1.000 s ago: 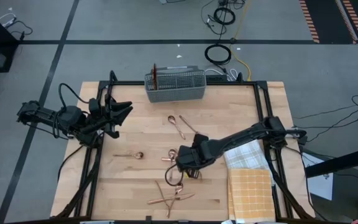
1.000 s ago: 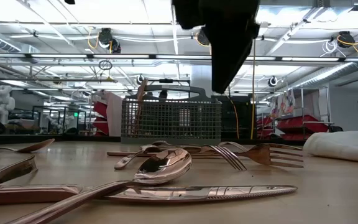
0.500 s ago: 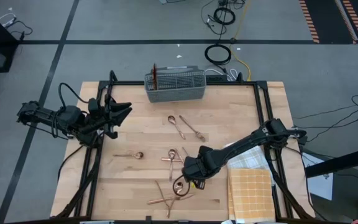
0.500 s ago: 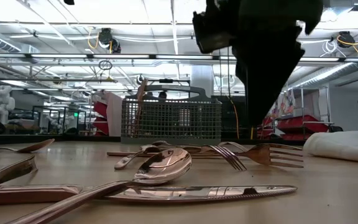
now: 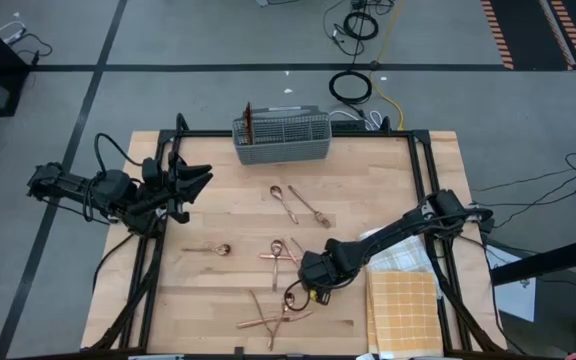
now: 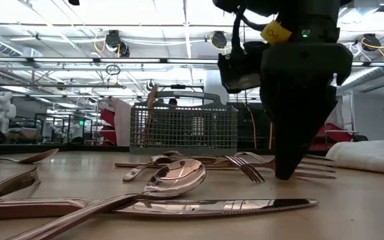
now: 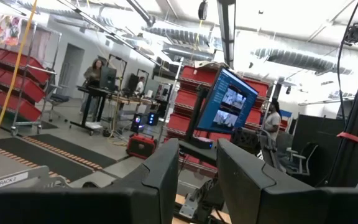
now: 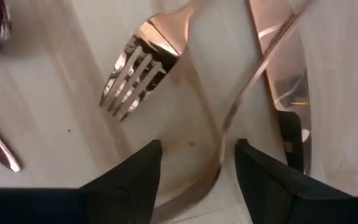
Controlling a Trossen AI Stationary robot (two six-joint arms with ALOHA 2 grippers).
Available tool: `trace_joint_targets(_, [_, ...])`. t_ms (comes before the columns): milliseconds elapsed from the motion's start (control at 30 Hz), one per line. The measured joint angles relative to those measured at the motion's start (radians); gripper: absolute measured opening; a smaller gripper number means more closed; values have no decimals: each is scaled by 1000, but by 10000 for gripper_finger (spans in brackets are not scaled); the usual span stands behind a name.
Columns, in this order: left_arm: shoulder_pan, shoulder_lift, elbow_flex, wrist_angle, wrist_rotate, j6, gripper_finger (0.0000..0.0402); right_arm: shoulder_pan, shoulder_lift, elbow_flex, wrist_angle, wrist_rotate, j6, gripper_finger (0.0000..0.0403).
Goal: Sort silverware
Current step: Put the center bronze fork into the gray silverware rack
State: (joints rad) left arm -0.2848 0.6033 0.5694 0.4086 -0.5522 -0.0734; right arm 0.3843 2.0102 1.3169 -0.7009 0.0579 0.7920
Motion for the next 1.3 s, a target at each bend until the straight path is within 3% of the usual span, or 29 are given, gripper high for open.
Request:
trace_joint_targets(100, [0,0,0,0,0,0,114,0,0,-6,-2,5,5,121])
trace_joint_targets(200, [0,0,0,0,0,0,114,-1,0,-6,-7,-7,13,35])
trace_joint_targets(267, [0,0,0,0,0,0,114,-2,1,-6,-8,-21,29,12])
trace_joint_targets(533, [0,0,0,0,0,1,114,10,-37,-13,-80,-4,124,1])
trace_joint_targets(867, [0,0,0,-2,-1,2,114,9,-226,-12,-184,149,220,0])
trace_joint_targets(967, [0,0,0,-3,-1,2,114,-17,-325,26,-328,262,211,0])
trace_joint_targets(1133, [0,0,0,-7,-1,2,114,-174,-451,175,-655,498,18,0])
trace_joint_targets(1300, [0,0,0,-7,-1,2,114,-420,-462,384,-781,669,-391,0])
